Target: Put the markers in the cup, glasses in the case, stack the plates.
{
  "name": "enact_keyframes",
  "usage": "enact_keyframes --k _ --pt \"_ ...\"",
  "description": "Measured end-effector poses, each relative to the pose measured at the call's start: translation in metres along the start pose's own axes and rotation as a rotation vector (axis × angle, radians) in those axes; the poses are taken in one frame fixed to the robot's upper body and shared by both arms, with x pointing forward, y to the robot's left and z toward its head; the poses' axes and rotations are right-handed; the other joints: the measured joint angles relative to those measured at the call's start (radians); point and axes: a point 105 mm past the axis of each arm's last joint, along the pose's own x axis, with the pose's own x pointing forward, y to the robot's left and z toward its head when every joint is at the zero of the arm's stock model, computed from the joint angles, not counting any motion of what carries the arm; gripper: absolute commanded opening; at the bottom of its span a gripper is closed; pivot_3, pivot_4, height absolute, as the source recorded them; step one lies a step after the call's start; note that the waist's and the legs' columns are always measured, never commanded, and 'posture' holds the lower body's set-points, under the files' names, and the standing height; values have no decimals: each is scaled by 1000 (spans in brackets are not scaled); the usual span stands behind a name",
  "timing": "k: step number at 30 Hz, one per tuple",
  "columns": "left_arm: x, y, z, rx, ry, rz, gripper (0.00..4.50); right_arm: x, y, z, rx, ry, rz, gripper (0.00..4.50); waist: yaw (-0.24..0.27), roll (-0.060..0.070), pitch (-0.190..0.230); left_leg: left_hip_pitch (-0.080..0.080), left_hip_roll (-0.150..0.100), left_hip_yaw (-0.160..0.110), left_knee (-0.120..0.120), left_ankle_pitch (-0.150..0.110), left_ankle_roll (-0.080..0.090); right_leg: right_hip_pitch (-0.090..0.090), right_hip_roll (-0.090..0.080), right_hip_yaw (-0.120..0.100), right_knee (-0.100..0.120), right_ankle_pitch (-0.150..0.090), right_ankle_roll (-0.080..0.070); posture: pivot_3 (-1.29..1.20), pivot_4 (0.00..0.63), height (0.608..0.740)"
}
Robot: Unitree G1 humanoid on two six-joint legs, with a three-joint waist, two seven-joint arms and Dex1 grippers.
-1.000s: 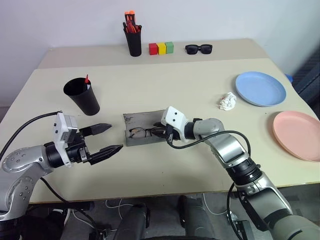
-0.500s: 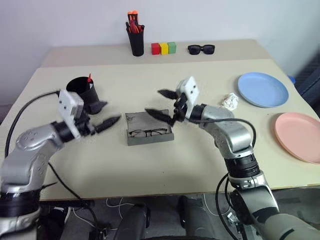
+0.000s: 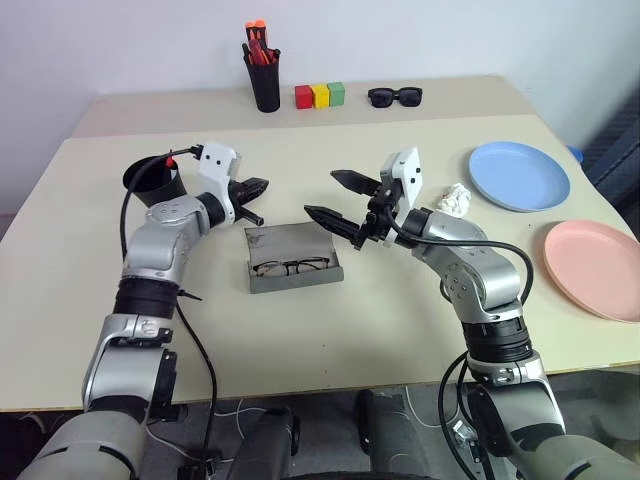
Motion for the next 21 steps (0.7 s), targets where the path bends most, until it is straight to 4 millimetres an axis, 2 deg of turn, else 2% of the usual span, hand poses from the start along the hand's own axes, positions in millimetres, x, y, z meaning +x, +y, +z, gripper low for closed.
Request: enact_keyframes --k 5,10,14,21 --pt "1 -9 -16 -94 131 -95 52 -1 -1 0 -6 -1 -17 4500 -2 0 0 0 0 0 0 0 0 0 0 0 1 0 0 0 150 740" --pt "-10 -20 -27 -214 230 -214 52 -2 1 2 -17 -8 -24 4500 -4 0 0 0 0 0 0 0 0 0 0 0 2 0 0 0 150 740" --pt "-22 -30 -27 -205 271 -304 52 -2 1 1 -20 -6 -29 4500 -3 0 0 0 0 0 0 0 0 -1 0 0 2 0 0 0 150 740" --pt "-45 -47 -42 -118 349 -391 52 -2 1 2 -44 -6 -32 4500 -4 0 0 0 0 0 0 0 0 -1 0 1 2 0 0 0 150 740"
